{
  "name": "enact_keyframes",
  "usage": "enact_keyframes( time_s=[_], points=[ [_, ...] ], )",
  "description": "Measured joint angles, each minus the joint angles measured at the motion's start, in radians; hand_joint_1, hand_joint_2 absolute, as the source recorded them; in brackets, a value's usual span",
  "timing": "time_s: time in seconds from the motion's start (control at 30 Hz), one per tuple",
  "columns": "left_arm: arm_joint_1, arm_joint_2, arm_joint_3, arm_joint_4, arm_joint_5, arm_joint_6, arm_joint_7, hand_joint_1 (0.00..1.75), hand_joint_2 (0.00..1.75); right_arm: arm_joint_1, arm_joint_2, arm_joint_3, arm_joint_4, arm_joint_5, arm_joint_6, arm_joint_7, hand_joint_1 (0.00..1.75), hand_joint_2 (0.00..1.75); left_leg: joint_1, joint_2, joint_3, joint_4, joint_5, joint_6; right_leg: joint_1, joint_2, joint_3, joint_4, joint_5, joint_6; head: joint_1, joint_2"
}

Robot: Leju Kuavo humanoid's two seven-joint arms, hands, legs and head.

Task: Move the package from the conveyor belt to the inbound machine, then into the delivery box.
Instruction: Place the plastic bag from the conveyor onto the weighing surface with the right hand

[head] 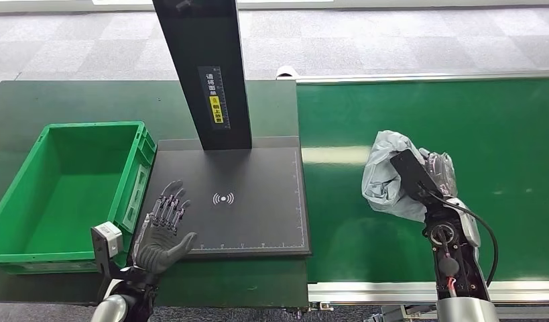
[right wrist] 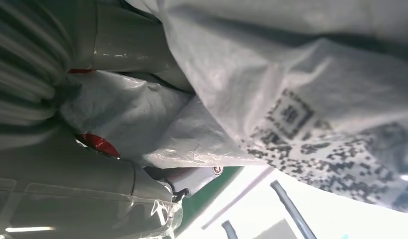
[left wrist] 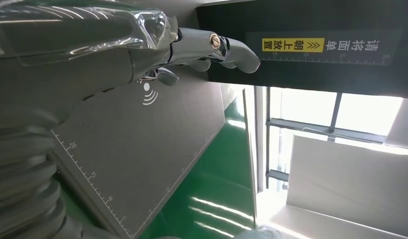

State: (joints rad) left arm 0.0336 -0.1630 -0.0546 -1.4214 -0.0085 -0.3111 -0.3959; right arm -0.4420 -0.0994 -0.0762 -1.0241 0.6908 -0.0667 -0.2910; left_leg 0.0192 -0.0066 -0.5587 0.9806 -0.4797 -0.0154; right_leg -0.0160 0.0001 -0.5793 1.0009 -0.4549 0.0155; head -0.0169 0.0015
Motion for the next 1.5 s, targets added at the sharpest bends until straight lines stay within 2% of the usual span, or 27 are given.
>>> enact_keyframes(
  time_s=[0.1,0.17,0.27,0.37,0.57,0.9,1.03,1.23,1.33,1.5],
  points=[
    [0.0,0.001,0.001,0.0,0.002,-0.001,-0.011,0.0,1.75,0.041,0.013,0.031,-0.119,0.041,-0.064,-0.06,1.75,1.75,0.0,0.0,0.0,0.0,0.0,0.0,0.0,0.0,0.0,0.0,0.0,0.0,0.0,0.0],
    [-0.001,0.002,0.001,0.0,0.003,-0.004,-0.017,0.0,1.75,0.072,0.019,0.077,-0.196,0.168,-0.127,-0.069,1.75,1.75,0.0,0.0,0.0,0.0,0.0,0.0,0.0,0.0,0.0,0.0,0.0,0.0,0.0,0.0],
    [-0.005,0.007,0.0,0.001,0.005,-0.008,-0.022,0.0,1.75,0.109,0.022,0.172,-0.273,0.391,-0.193,-0.037,1.75,1.75,0.0,0.001,0.0,0.0,0.0,0.0,0.0,0.0,0.0,0.0,0.0,0.0,0.0,0.0],
    [-0.015,0.012,-0.002,0.005,0.008,-0.011,-0.027,0.0,1.75,0.126,0.025,0.263,-0.295,0.491,-0.195,0.002,1.75,1.75,0.0,0.001,0.0,0.0,0.0,0.0,0.0,0.0,0.0,0.0,0.0,0.0,0.0,0.0],
    [-0.029,0.023,-0.007,0.018,0.012,-0.012,-0.03,0.0,1.75,0.128,0.028,0.376,-0.288,0.524,-0.198,0.026,1.75,1.75,0.0,0.001,0.0,0.0,0.0,0.0,0.0,0.0,0.0,0.0,0.0,0.0,0.0,0.0],
    [-0.035,0.034,-0.01,0.027,0.02,-0.012,-0.033,0.0,1.75,0.121,0.027,0.432,-0.27,0.544,-0.174,0.028,1.75,1.75,0.0,0.001,-0.001,0.0,0.0,0.0,0.0,0.001,-0.001,0.0,0.0,0.0,0.0,0.0],
    [-0.043,0.038,-0.018,0.043,0.028,-0.012,-0.039,0.0,1.75,0.082,0.037,0.507,-0.158,0.565,-0.133,0.026,1.75,1.75,0.0,0.001,0.0,0.0,0.0,0.0,0.0,0.001,-0.001,0.0,0.0,0.0,0.0,0.0],
    [-0.084,0.039,-0.043,0.093,0.033,-0.013,-0.057,0.0,1.75,-0.018,0.086,0.617,0.099,0.522,-0.163,-0.002,1.75,1.75,0.0,0.001,-0.001,0.0,0.001,0.0,0.0,0.001,-0.001,0.0,0.0,0.0,0.0,0.0],
    [-0.118,0.039,-0.058,0.125,0.051,-0.018,-0.06,0.0,1.75,-0.101,0.125,0.652,0.223,0.501,-0.149,-0.033,1.75,1.75,0.0,0.001,0.0,0.0,0.001,0.0,0.0,0.001,-0.001,0.001,0.0,0.0,0.0,0.0],
    [-0.189,0.042,-0.086,0.183,0.074,-0.033,-0.049,0.0,1.75,-0.222,0.216,0.715,0.395,0.464,-0.047,-0.056,1.75,1.75,0.0,0.001,0.0,0.0,0.001,0.0,0.001,0.001,-0.001,0.001,0.0,0.0,0.0,0.0]
  ],
)
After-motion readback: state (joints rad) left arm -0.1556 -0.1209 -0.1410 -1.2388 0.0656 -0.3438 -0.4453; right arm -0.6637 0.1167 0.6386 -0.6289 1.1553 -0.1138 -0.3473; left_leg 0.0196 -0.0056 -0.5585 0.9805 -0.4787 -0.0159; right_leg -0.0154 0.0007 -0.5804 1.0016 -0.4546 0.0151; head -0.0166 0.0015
